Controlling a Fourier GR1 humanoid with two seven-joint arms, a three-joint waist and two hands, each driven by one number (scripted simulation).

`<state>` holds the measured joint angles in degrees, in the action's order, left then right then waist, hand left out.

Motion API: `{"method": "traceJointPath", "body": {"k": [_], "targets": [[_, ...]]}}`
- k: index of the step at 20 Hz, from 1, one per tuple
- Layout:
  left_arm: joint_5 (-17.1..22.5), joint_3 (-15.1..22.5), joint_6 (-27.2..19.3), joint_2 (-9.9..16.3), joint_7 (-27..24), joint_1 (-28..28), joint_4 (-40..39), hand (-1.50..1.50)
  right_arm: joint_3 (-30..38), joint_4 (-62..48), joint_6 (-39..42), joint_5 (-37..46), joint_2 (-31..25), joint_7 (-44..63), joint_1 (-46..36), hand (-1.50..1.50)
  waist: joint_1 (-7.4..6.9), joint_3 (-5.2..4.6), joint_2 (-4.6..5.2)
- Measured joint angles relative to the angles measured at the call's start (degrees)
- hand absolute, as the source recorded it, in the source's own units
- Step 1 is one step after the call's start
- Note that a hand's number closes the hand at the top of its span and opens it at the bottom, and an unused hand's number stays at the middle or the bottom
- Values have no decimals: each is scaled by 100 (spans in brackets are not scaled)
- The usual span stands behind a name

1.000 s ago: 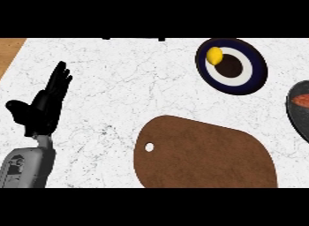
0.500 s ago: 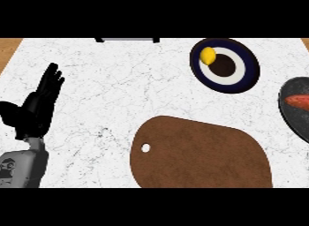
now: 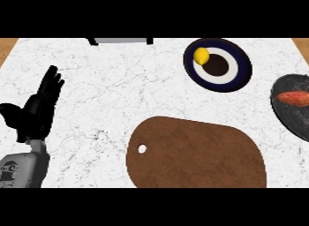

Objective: Pick the sweet potato from the cutting board and place it in the pan

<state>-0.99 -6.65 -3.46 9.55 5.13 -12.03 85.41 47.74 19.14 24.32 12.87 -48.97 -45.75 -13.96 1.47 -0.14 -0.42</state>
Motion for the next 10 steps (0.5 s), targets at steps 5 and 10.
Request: {"method": "traceJointPath", "body": {"k": [5, 10], "targets": [[36, -75, 23, 63, 20, 56, 71, 0, 98, 596, 292, -402, -17, 121, 824, -150, 47, -9, -11], [80, -139, 95, 125, -20, 41, -16, 0, 83, 1448, 407, -754, 261, 308, 1572, -150, 34, -9, 2]]}}
